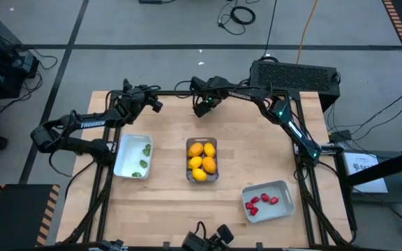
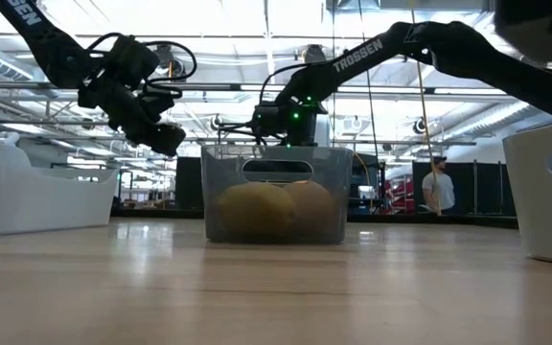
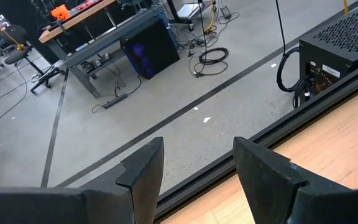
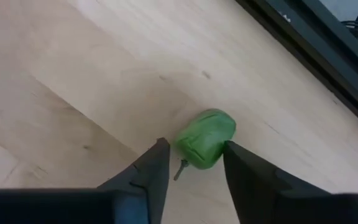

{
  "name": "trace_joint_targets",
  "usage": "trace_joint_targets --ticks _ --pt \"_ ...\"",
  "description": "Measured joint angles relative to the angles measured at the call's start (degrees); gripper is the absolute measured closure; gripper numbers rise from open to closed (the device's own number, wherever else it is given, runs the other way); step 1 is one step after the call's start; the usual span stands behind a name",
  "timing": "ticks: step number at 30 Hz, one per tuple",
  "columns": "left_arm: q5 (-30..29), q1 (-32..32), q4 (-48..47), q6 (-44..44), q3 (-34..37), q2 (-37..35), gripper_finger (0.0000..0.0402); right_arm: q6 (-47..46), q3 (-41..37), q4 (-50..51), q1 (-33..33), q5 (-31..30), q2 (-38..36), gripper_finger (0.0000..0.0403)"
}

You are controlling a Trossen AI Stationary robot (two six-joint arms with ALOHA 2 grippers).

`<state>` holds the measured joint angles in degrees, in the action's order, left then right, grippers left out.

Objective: Sort produce into baskets
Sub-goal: Put the green chili pepper into the white bin

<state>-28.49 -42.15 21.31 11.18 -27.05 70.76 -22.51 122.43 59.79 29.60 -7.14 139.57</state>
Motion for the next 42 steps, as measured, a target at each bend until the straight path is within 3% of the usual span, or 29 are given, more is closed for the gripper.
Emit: trace_joint_targets --ticks 17,29,37,42 --pt "0.01 0.0 0.02 0.0 0.0 0.0 0.0201 2.28 -0.61 -0.83 -1.38 -0.49 -0.13 0.0396" --pt "-0.02 0.0 0.01 0.05 0.01 0.0 0.0201 6.84 -0.85 -1.58 -2.87 0.2 -3.08 0.0402" --pt "-0.52 -0.02 0.16 0.15 0.02 0.0 0.0201 11.84 -0.76 -9.36 -8.62 9.09 -6.95 0.0402" --pt "-0.55 -0.07 0.11 0.09 0.02 0.0 0.0201 13.77 -0.76 -9.03 -11.06 4.88 -6.82 0.0402"
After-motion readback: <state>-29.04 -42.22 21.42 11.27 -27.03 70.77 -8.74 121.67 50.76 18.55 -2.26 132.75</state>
